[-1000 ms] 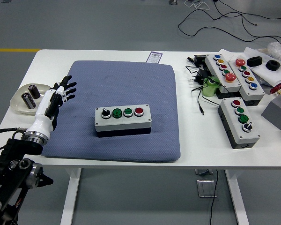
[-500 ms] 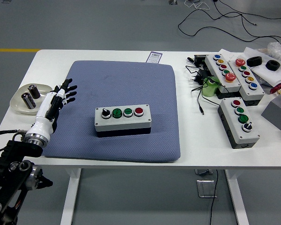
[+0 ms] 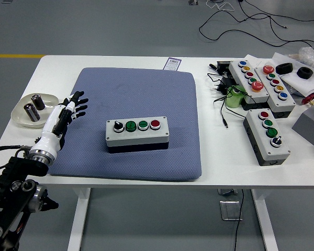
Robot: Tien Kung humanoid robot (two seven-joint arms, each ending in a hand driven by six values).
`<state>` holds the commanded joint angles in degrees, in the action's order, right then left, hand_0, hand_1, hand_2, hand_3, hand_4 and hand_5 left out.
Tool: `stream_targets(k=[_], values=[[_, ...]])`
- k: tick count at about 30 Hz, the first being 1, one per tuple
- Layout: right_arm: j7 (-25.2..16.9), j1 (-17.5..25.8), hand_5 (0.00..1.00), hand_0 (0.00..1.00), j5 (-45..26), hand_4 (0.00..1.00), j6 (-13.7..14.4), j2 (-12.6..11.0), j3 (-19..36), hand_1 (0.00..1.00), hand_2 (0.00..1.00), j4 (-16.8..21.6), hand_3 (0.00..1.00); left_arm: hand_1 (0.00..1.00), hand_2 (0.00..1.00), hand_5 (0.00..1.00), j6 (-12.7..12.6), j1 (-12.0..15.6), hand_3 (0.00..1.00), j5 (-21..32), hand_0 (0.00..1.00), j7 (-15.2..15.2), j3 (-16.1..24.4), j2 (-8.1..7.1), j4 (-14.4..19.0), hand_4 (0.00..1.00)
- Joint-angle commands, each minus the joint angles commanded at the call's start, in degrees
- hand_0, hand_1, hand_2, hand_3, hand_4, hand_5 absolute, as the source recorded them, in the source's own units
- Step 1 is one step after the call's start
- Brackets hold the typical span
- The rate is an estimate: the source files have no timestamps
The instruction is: Pick up the button,place it on the desk,press the button,press the button
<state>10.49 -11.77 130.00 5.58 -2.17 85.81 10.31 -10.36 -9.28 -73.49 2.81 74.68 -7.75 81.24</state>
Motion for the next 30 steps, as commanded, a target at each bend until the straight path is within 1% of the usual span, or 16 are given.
stream_targets(k=[6,11,17,30], values=[[0.0,-0.2,0.173,0.673,0.0,0.310,0.1,0.1,0.2,0.658,0.674,0.0,0.624,0.809,0.835,0.998,0.1,-0.1,0.882,-0.1,0.763,0.1,-0.4,-0.08,-0.4,0.740],[-0.1,-0.2,0.173,0.673,0.0,0.310,0.1,0.1,0.4,0.658,0.674,0.0,0.624,0.802,0.835,0.998,0.3,0.1,0.886,-0.1,0.757,0.2,-0.3,0.29,-0.5,0.739],[-0.1,-0.2,0.173,0.673,0.0,0.310,0.1,0.1,0.4,0.658,0.674,0.0,0.624,0.799,0.833,0.998,0.3,0.0,0.886,-0.2,0.756,0.3,-0.3,0.03,-0.3,0.740],[0.0,-0.1,0.173,0.673,0.0,0.310,-0.1,0.0,0.5,0.658,0.674,0.0,0.624,0.790,0.834,0.998,0.9,-0.1,0.886,-0.1,0.756,0.4,-0.9,0.09,-0.3,0.741]])
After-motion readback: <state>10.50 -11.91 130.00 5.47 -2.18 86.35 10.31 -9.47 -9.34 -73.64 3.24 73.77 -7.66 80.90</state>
